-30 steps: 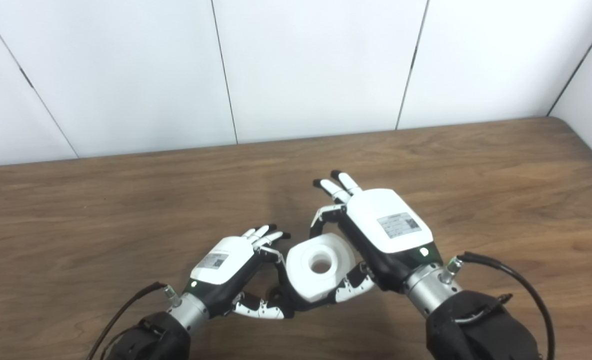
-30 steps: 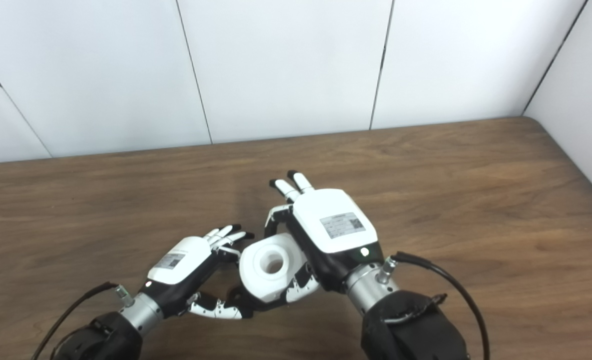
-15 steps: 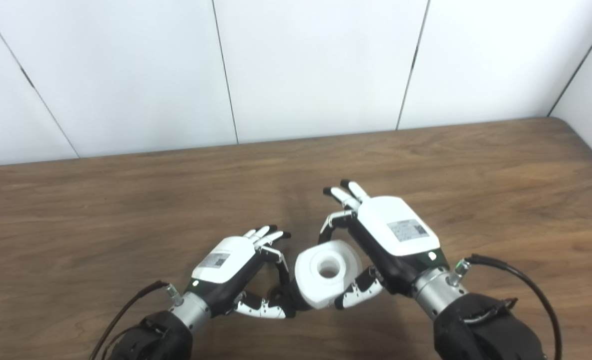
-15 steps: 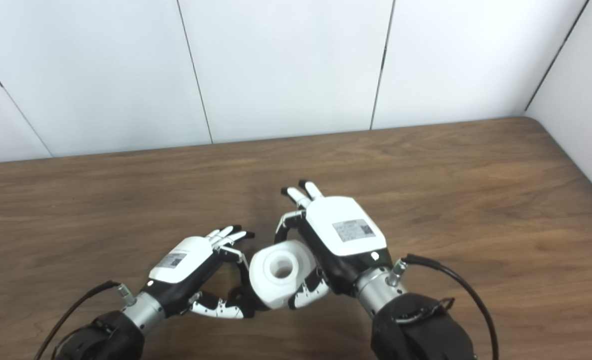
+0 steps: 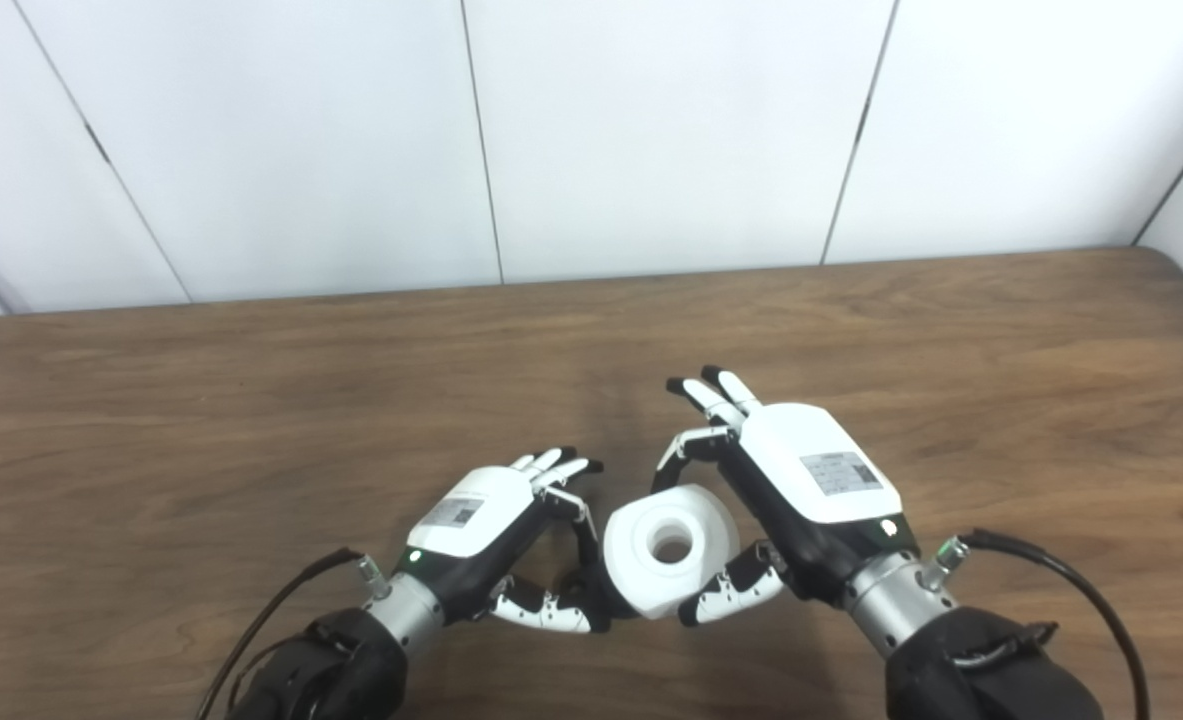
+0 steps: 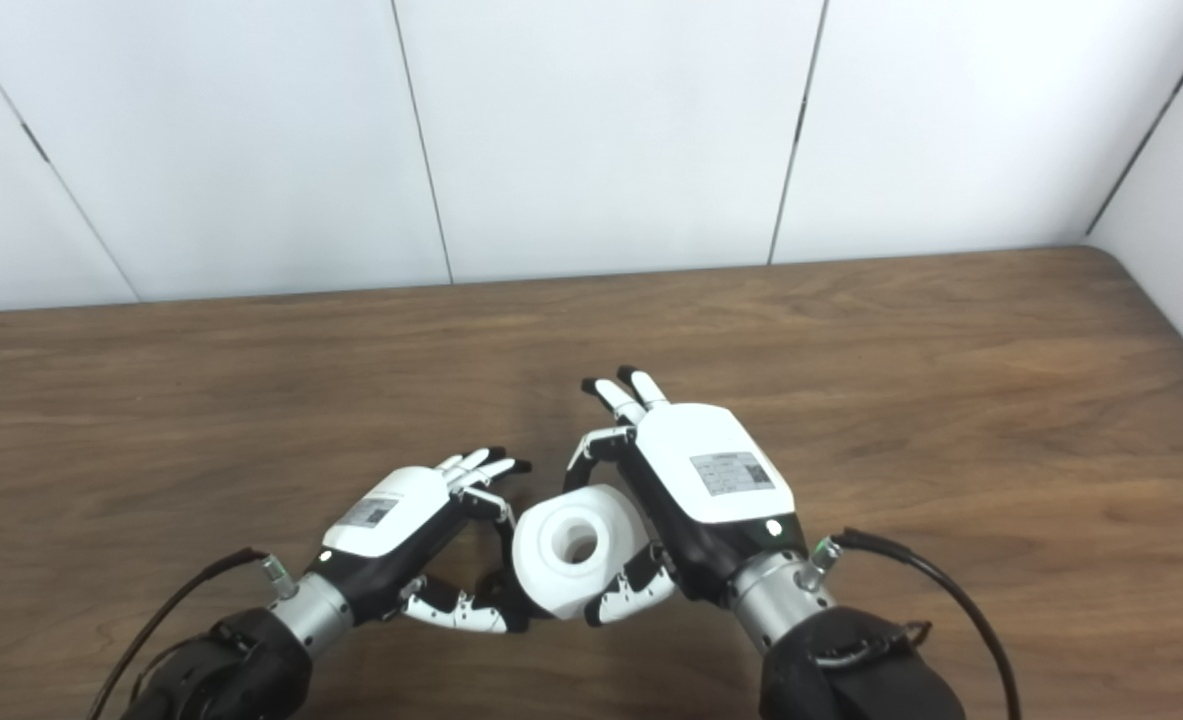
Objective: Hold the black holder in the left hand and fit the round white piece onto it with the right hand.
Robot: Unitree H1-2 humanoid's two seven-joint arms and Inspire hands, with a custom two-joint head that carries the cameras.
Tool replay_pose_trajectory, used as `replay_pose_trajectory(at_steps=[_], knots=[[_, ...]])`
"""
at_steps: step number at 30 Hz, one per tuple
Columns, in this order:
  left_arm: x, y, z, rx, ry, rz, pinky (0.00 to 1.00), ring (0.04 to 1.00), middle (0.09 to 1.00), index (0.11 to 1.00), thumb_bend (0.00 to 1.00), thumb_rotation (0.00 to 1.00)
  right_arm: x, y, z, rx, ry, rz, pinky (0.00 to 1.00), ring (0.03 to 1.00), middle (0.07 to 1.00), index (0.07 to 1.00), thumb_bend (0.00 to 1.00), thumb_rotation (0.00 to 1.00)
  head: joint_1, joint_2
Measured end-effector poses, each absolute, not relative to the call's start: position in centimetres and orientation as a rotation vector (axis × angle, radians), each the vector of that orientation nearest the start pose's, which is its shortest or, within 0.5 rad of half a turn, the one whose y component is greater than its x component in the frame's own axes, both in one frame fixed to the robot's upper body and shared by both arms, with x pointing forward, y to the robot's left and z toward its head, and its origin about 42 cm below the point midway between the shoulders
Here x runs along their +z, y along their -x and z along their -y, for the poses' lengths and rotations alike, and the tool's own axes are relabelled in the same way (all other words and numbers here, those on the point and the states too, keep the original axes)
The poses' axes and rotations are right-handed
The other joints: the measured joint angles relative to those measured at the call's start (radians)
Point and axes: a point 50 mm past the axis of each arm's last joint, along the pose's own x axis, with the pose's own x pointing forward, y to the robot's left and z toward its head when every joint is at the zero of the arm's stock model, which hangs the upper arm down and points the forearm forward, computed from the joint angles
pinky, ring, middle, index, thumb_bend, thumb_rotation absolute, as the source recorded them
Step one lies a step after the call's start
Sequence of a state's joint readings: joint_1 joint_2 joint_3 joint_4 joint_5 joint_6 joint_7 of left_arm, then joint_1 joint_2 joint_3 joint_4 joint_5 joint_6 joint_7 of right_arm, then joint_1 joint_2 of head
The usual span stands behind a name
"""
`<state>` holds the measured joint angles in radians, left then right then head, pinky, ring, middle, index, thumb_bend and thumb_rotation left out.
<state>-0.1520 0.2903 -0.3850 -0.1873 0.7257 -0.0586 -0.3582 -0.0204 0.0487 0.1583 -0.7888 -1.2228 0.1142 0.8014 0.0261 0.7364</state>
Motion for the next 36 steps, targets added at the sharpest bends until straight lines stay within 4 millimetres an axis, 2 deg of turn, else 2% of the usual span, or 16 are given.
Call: replay_pose_trajectory(at_steps=[4, 10, 14, 20, 36], knots=[[15.6, -29.6, -16.8, -0.662, -1.073, 0.305, 1.00, 1.000, 0.954, 0.482, 0.52, 0.05, 26.5, -22.4, 15.6, 0.270, 1.181, 0.233, 0.75, 1.000, 0.958, 0.481, 0.51, 0.14, 0.002, -0.006], [15.5, -29.7, -16.7, -0.655, -1.072, 0.309, 1.00, 1.000, 0.947, 0.482, 0.52, 0.05, 26.7, -22.5, 15.4, 0.284, 1.164, 0.252, 0.81, 1.000, 0.972, 0.481, 0.51, 0.14, -0.002, -0.015], [15.3, -29.7, -16.6, -0.649, -1.065, 0.314, 1.00, 1.000, 0.947, 0.482, 0.52, 0.05, 26.9, -22.7, 15.2, 0.287, 1.166, 0.262, 0.80, 1.000, 0.968, 0.480, 0.51, 0.14, -0.011, -0.028], [15.1, -29.8, -16.4, -0.653, -1.059, 0.326, 1.00, 1.000, 0.946, 0.482, 0.52, 0.05, 27.0, -23.3, 15.1, 0.295, 1.164, 0.266, 0.84, 1.000, 0.971, 0.479, 0.51, 0.14, -0.015, -0.038], [15.0, -30.0, -16.3, -0.653, -1.061, 0.342, 1.00, 1.000, 0.941, 0.481, 0.52, 0.05, 26.9, -23.6, 15.0, 0.308, 1.152, 0.268, 0.83, 1.000, 0.972, 0.479, 0.51, 0.14, -0.018, -0.052]])
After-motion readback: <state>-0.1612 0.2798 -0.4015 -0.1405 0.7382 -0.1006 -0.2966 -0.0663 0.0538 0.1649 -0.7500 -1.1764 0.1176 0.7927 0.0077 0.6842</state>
